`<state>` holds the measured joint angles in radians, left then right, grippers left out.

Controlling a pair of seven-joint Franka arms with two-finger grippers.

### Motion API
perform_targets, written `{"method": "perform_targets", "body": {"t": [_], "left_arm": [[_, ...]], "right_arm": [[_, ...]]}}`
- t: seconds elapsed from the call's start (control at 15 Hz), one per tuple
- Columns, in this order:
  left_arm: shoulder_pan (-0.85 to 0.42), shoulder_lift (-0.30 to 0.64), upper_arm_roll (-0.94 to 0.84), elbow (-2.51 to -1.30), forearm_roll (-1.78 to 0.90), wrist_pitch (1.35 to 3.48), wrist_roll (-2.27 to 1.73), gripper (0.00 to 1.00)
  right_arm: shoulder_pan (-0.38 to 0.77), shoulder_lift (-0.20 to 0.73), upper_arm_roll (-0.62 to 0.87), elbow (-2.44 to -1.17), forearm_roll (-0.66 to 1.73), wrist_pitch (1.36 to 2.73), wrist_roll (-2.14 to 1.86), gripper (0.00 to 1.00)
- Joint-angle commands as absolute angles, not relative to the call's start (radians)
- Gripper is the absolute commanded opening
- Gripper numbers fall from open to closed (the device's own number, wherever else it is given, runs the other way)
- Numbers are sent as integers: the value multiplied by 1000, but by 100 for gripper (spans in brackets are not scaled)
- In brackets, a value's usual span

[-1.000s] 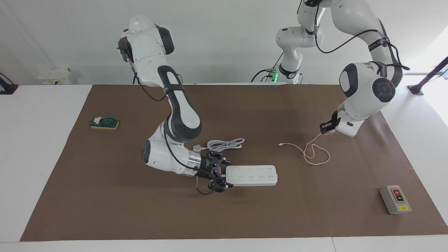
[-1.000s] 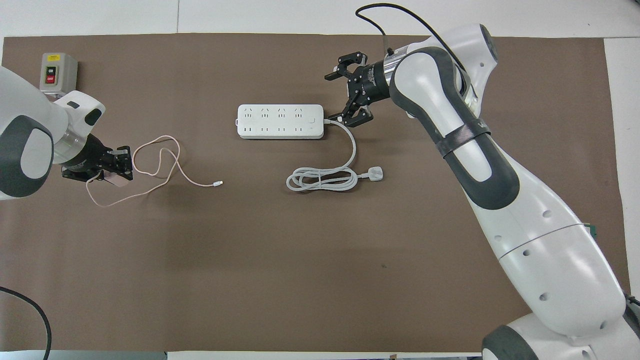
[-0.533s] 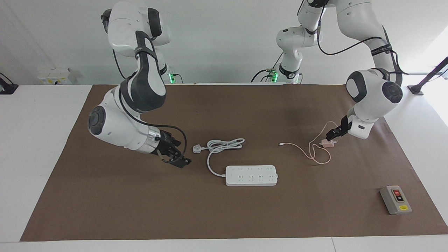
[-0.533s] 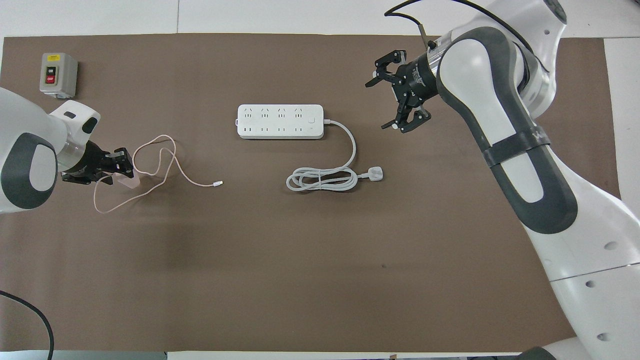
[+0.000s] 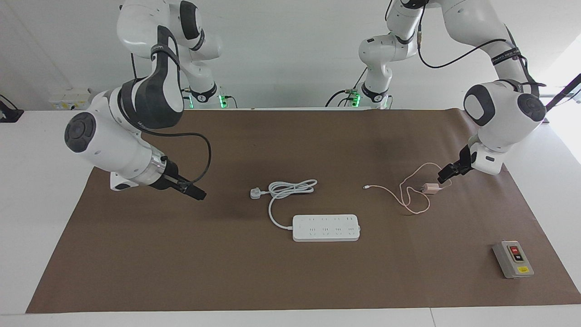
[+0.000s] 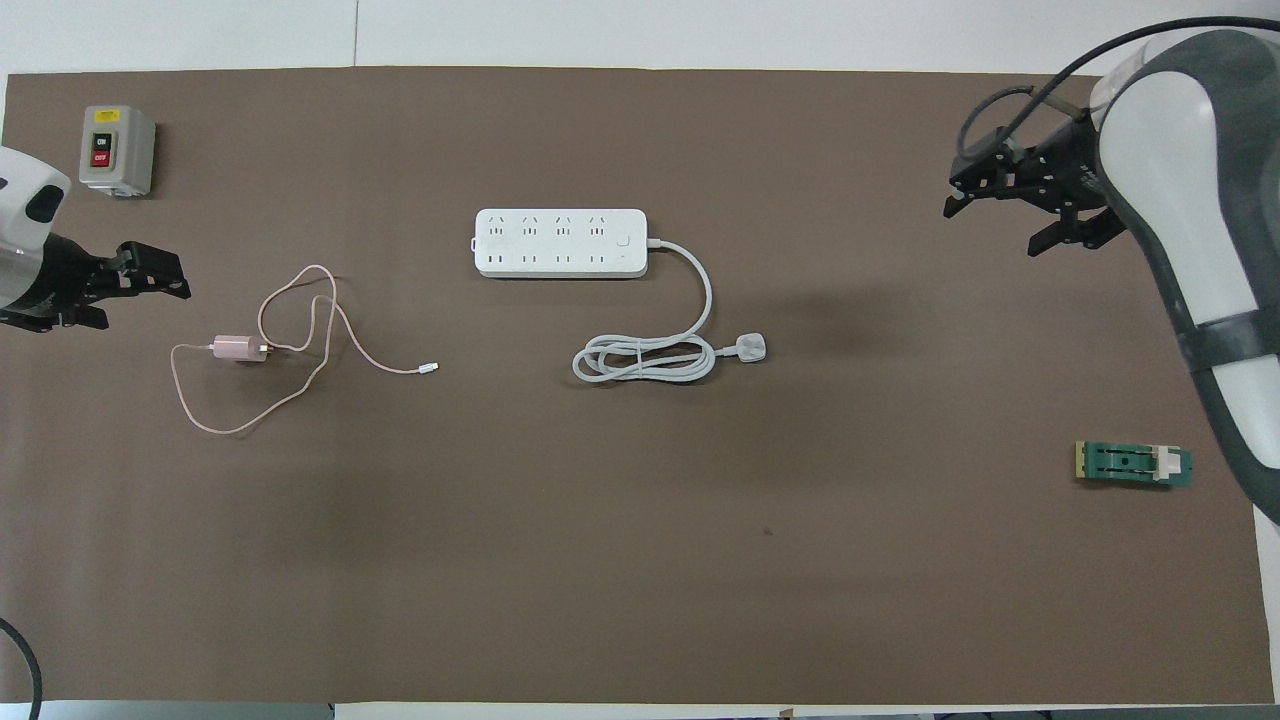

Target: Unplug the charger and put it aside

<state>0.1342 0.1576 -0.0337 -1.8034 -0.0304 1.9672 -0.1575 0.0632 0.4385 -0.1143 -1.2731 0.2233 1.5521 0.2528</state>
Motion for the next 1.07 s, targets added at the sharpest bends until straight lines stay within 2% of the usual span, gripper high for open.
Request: {"method": "perform_targets", "body": {"t": [0.0, 0.33, 0.6, 0.73, 0.87, 1.0], "left_arm": [[130, 94, -34, -1784, -29, 1930, -166, 100], [127, 11, -37, -1779, -6, 1873, -155, 100], [88, 50, -41, -1688, 1, 1884, -164, 100], [72, 61, -44, -1687, 37, 1882, -170, 100], [74, 58, -44, -1703, 34, 1865, -189, 100], [77, 51, -44, -1712, 34, 1833, -190, 100]], "right_arm": [[8, 356, -103, -1344, 155, 1557, 22, 100], [-48, 183, -92, -1448, 34, 1555, -143, 100], [-64, 19, -84, -1561, -15, 1526, -149, 100], [-86, -50, -52, -1633, -52, 1525, -149, 100], [-119, -89, 4, -1690, -77, 1519, -146, 100], [-126, -84, 11, -1698, -77, 1512, -141, 100]]}}
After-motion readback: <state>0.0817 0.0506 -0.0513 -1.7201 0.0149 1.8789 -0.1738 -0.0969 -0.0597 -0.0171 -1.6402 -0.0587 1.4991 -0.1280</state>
